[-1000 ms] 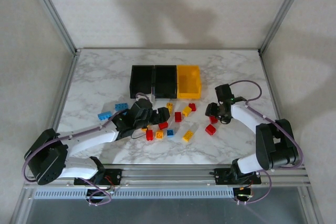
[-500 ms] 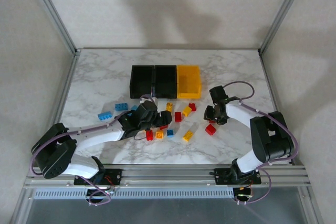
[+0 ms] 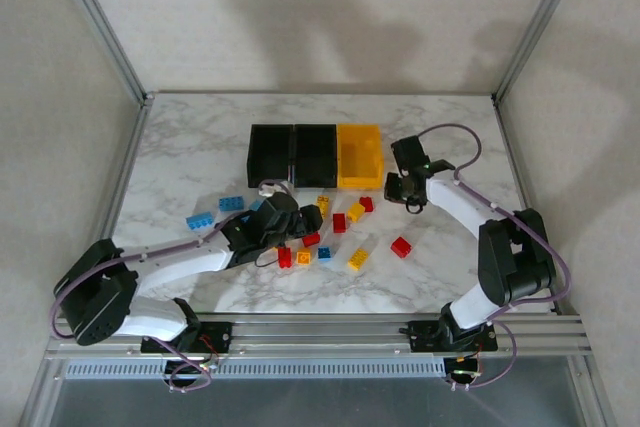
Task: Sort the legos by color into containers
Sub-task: Pick up the lego from the middle-right of the table, then place the lego in the container.
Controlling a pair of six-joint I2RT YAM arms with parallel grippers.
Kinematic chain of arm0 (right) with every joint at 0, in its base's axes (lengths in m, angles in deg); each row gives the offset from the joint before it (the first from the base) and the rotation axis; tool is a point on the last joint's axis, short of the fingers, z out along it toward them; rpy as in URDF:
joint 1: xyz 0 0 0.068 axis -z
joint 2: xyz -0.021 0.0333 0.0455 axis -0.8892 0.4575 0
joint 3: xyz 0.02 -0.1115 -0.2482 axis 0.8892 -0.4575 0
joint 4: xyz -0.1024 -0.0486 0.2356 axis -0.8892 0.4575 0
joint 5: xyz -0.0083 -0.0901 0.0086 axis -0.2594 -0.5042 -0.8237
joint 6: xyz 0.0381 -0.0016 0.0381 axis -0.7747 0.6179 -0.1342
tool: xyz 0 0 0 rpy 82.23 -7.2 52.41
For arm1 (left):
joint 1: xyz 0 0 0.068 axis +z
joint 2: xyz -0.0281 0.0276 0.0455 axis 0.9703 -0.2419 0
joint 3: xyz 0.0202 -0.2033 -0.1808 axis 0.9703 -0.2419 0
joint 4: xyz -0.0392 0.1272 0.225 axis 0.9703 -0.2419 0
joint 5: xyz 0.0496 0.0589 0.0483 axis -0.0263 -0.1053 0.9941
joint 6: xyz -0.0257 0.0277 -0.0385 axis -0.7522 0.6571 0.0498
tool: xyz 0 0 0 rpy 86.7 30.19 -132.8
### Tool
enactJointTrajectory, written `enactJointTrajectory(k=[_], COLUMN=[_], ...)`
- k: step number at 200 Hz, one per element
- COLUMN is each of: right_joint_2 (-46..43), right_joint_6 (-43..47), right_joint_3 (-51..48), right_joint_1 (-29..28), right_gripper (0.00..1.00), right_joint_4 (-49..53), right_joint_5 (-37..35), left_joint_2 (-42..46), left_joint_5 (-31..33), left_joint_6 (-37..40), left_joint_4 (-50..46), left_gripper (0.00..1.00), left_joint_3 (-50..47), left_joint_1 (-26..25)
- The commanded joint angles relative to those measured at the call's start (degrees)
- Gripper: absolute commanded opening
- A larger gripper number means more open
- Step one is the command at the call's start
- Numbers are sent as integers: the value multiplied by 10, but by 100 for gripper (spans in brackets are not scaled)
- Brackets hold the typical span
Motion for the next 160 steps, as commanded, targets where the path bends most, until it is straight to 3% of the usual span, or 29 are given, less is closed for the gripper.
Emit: enactJointTrajectory(k=[1,48,120,160], right_joint_2=[-2,80,278,332], right_joint_6=[8,18,27,14], right_joint_3=[55,180,375,414], right_joint_1=[-14,-36,-51,-51], right_gripper=[25,25,26,26], right_joint_4=[27,35,61,68], right_joint_5=[-5,12,5,-6], left_joint_2=[41,93,128,129], left_joint_5=[42,26,31,30], left_joint_6=[-18,-25,-36,-36], left_joint_4=[-21,-28,-44,-47], left_gripper=[73,72,73,73], left_joint_3=[6,-3,-19,-20], left_joint_1=[13,46,63,66])
